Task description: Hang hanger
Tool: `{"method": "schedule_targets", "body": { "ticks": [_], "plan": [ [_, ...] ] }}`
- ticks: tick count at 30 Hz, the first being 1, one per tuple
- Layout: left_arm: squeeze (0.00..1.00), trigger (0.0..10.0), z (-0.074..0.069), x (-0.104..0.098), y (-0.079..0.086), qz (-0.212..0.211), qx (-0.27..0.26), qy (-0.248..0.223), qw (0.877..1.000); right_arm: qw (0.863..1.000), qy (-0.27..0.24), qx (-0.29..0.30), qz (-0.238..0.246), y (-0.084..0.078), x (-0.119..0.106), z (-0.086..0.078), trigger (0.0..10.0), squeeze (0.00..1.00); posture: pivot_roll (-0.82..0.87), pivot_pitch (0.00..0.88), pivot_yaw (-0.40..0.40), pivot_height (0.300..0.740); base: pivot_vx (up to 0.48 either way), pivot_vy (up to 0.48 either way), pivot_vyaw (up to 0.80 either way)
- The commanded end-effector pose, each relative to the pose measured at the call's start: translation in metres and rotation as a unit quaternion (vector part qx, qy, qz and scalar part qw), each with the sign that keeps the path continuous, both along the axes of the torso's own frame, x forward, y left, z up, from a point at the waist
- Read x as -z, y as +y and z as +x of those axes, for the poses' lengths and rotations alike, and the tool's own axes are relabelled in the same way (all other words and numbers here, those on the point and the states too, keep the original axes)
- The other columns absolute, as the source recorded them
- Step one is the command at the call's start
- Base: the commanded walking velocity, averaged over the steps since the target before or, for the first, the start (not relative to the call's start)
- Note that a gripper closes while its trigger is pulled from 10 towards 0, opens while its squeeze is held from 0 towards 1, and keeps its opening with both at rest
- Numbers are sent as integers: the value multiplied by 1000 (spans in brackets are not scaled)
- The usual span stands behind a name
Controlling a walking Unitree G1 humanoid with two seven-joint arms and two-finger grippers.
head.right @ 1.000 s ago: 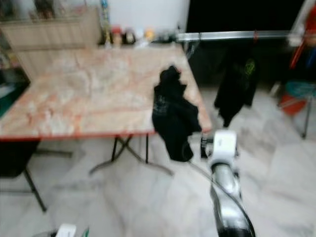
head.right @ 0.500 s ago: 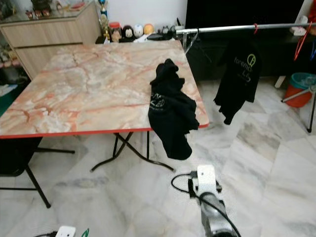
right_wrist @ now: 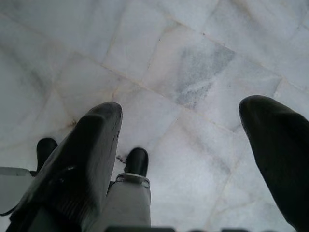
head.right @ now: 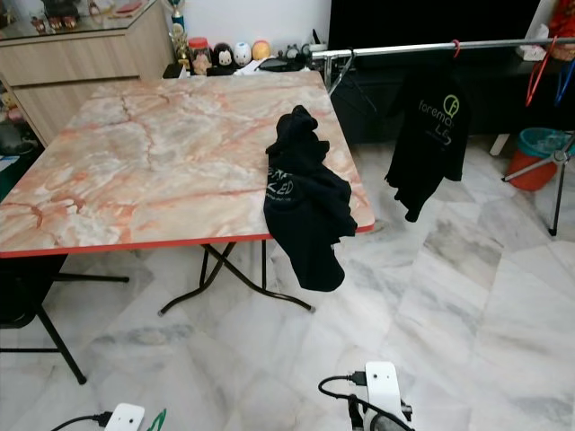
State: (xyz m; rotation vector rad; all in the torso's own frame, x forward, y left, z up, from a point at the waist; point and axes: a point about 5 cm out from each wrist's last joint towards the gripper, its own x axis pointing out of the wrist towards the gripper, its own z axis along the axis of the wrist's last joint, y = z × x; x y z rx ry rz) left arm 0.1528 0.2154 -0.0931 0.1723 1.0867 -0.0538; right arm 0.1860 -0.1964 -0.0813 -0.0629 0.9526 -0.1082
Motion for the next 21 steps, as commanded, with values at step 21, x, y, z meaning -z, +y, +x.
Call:
{"method": "schedule_targets", "body": {
  "ticks": [21],
  "plan": [
    [0, 10000, -2, 1, 0, 7, 4, 7, 1000, 998, 4, 58, 5, -1, 5, -9, 10000, 0, 65, 0, 28, 740, 0, -303, 0]
  ]
}}
